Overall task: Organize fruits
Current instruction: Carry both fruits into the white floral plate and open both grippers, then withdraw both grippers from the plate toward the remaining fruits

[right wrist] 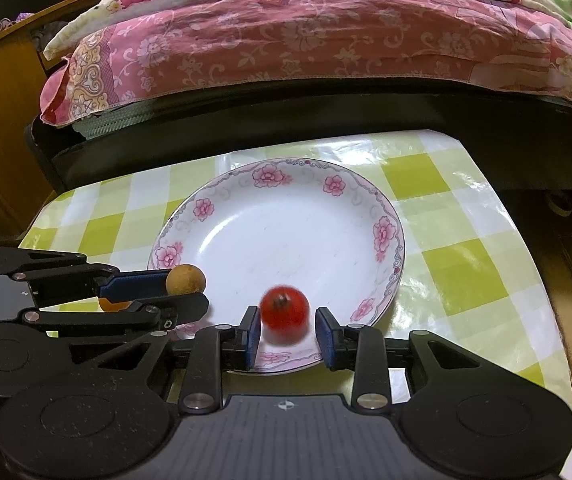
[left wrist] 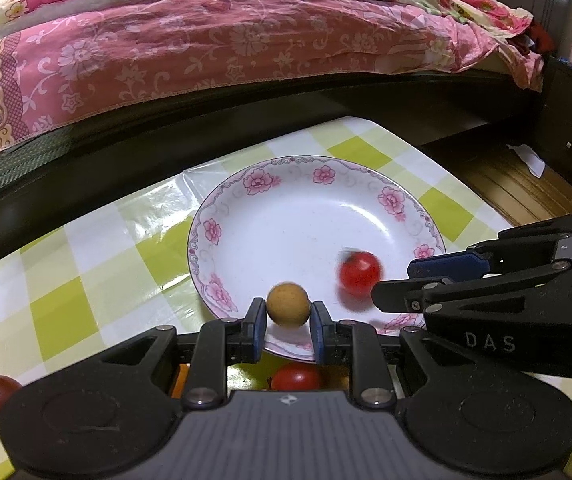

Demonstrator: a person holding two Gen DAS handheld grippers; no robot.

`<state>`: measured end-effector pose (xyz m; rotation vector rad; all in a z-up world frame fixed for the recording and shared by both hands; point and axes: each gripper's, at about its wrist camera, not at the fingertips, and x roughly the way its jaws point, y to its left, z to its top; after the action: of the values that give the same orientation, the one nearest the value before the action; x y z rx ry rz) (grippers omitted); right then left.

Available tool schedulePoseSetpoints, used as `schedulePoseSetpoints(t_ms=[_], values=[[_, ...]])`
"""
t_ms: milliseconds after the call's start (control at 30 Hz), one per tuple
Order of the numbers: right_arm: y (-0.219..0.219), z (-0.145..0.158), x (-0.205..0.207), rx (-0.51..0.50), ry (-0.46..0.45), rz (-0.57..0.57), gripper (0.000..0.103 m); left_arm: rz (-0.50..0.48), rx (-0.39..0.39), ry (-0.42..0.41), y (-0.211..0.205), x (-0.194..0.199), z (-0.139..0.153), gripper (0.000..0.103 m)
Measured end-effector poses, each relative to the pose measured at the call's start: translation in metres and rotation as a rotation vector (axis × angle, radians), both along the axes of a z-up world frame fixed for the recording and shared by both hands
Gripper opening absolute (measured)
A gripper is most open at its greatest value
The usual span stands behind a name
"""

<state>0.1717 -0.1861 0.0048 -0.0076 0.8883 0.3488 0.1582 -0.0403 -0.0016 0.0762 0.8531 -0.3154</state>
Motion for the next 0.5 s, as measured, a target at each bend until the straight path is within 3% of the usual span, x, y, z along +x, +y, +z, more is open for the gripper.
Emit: schedulePoseSetpoints(t_ms=[500], values=[[-0.0015,0.0058,-0.0063,0.018,-0.019,0.004,0.033,0.023,-0.001,-0.019,0.0058,-0.0037,0.0057,0.036]])
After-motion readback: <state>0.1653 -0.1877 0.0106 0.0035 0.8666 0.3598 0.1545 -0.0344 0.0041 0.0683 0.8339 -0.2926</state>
